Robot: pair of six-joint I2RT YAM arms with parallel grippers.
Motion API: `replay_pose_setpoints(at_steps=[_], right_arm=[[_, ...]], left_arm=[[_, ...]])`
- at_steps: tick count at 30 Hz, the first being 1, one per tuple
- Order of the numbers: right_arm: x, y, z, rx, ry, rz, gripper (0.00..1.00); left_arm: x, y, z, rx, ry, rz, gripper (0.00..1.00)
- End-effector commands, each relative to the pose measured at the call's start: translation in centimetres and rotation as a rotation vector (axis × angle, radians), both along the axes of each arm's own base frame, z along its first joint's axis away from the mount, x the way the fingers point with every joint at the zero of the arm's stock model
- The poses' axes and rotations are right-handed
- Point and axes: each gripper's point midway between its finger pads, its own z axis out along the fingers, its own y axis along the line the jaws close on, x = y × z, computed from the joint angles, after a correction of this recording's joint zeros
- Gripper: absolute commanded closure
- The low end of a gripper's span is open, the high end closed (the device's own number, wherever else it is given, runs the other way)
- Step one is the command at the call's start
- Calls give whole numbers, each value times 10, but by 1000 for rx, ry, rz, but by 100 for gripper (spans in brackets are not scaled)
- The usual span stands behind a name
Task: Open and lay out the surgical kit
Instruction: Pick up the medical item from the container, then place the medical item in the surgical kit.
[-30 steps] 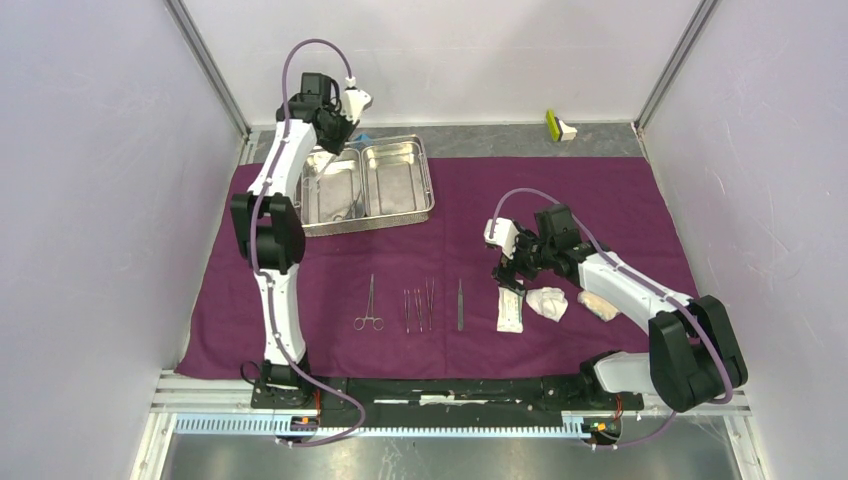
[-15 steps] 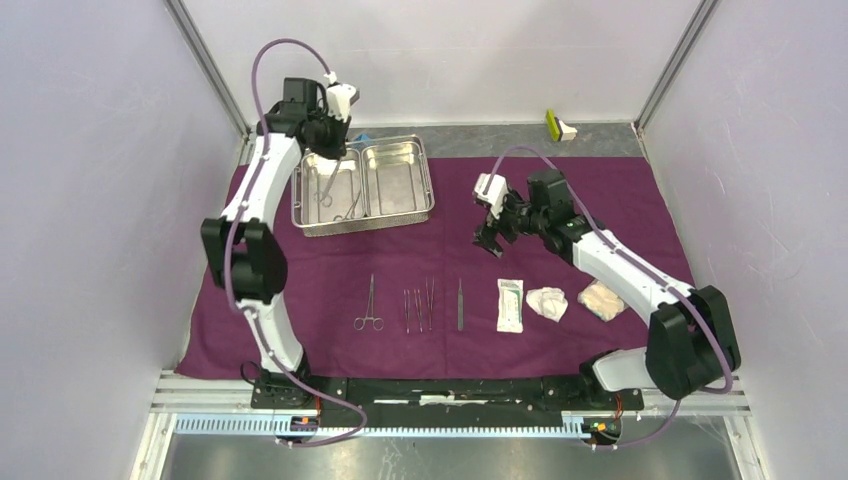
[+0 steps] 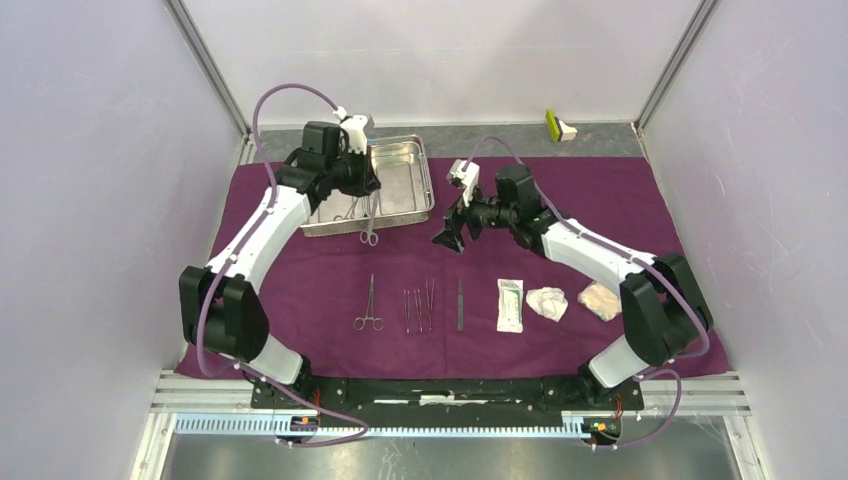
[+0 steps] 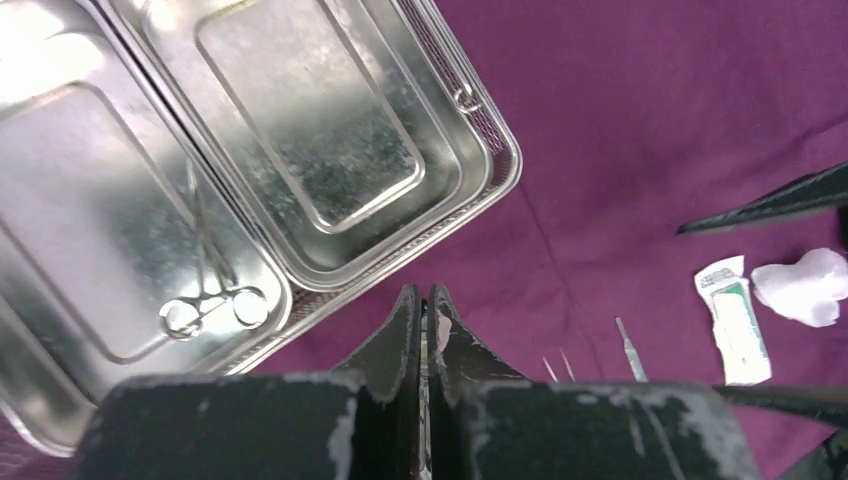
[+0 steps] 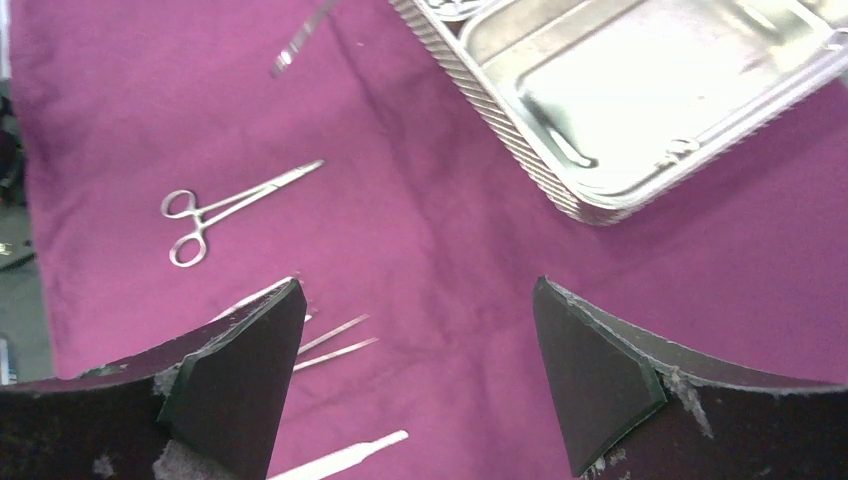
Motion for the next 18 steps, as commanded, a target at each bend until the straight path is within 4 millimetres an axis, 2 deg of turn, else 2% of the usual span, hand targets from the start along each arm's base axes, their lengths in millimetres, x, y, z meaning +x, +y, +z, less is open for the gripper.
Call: replay_pose_setpoints(at_steps=[1, 10, 18], right_arm=[[-3, 32, 29, 129, 34, 28, 9], [-11, 45, 16, 221, 193, 8, 9], [-14, 49, -8, 253, 311, -24, 9]], left_arm=[[-2, -21, 19, -166, -11, 97, 98], [-33, -55, -5, -244, 116, 163, 98], [-41, -79, -25, -270, 186, 202, 98]])
